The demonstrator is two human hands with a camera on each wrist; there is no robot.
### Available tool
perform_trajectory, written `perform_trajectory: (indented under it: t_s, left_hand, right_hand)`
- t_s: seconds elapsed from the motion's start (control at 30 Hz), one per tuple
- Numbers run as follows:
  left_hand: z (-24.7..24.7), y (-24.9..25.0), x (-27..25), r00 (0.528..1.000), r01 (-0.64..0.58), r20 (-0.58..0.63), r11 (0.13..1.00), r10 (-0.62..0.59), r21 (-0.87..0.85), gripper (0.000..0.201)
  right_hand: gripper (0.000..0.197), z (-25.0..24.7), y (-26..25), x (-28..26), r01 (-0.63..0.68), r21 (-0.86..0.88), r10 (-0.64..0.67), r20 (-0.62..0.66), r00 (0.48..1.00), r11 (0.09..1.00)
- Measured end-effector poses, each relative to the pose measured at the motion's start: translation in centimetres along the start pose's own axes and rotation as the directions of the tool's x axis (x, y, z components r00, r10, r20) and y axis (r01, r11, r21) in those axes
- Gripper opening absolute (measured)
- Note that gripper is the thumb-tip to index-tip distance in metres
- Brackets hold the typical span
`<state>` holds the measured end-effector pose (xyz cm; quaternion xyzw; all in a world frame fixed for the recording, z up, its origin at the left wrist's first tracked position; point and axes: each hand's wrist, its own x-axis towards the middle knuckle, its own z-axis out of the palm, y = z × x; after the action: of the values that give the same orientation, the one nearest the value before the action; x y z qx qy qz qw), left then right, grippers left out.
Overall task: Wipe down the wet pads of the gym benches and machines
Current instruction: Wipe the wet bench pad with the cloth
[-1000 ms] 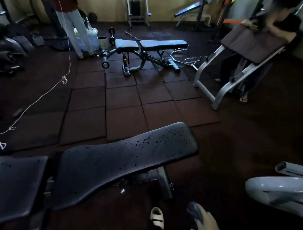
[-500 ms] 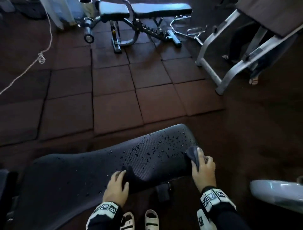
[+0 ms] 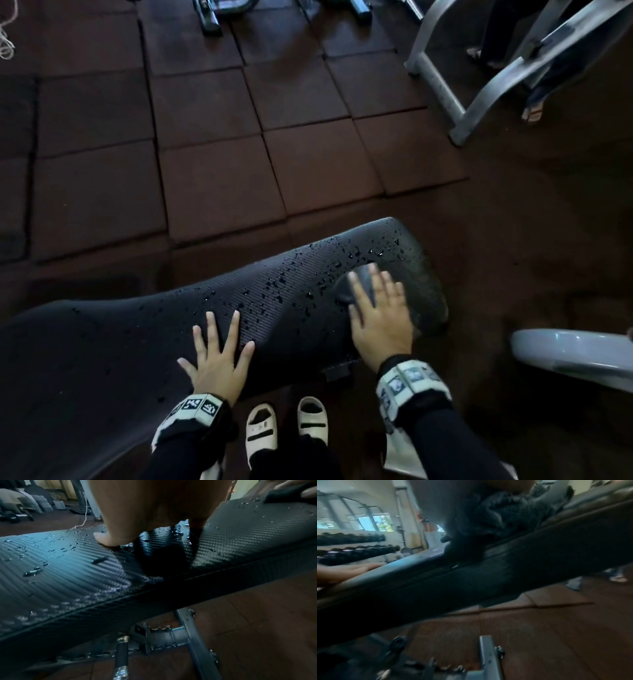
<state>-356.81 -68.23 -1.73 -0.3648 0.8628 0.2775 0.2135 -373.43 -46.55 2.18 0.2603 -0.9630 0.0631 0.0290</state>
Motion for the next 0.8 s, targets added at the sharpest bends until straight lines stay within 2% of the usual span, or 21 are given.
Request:
perform_trajectory:
  t_s: [0.1, 0.17, 0.23, 0.33, 0.43, 0.53, 0.6, 0.67, 0.8]
  left_hand:
    - [-0.1, 0.0, -0.1, 1.000, -0.006, 0.030, 1.000, 0.006, -0.013, 0.061]
    - [-0.3, -0.1, -0.1, 0.999, -0.014, 0.042, 1.000, 0.015, -0.028, 0.062]
    - [-0.5, -0.2, -0.1, 0.998, -0.024, 0.050, 0.999, 0.025, -0.036, 0.062]
    - [-0.5, -0.2, -0.2, 0.998, -0.031, 0.062, 0.999, 0.033, -0.033, 0.061]
    - [-0.4, -0.2, -0.1, 0.998, -0.027, 0.063, 0.999, 0.029, -0.027, 0.062]
    - [-0.3, -0.3, -0.1, 0.998, -0.023, 0.059, 1.000, 0.024, -0.019, 0.063]
    - [-0.3, -0.2, -0.1, 0.998, -0.023, 0.064, 0.999, 0.025, -0.022, 0.063]
    - [-0.4, -0.1, -0.2, 0.997, -0.025, 0.068, 0.999, 0.026, -0.027, 0.063]
    - [-0.4, -0.1, -0.2, 0.997, -0.024, 0.070, 1.000, 0.026, -0.019, 0.064]
  right_hand:
    - [0.055, 1.5, -3.0, -3.6, 0.200, 0.032, -0.201, 0.022, 0.979, 0.979]
    - [0.057, 1.7, -2.5, -6.4, 0.256, 0.026, -0.257, 0.042, 0.966, 0.966]
    - [0.058, 1.3, -0.4, -8.2, 0.255, -0.006, -0.254, 0.062, 0.965, 0.967]
    - [0.058, -0.2, 3.6, -8.6, 0.140, -0.044, -0.137, 0.077, 0.988, 0.989]
    - [0.054, -2.0, 6.4, -6.4, -0.070, -0.051, 0.073, 0.041, 0.997, 0.996]
    - [0.053, -2.7, 6.3, -2.7, -0.212, -0.040, 0.214, 0.057, 0.975, 0.977]
    - [0.054, -2.4, 4.8, -0.5, -0.228, -0.054, 0.232, 0.077, 0.970, 0.972]
    - [0.054, -1.8, 2.5, 0.6, -0.174, -0.059, 0.178, 0.086, 0.980, 0.983]
    - [0.053, 0.4, -2.3, -2.2, 0.081, -0.034, -0.077, 0.107, 0.991, 0.996]
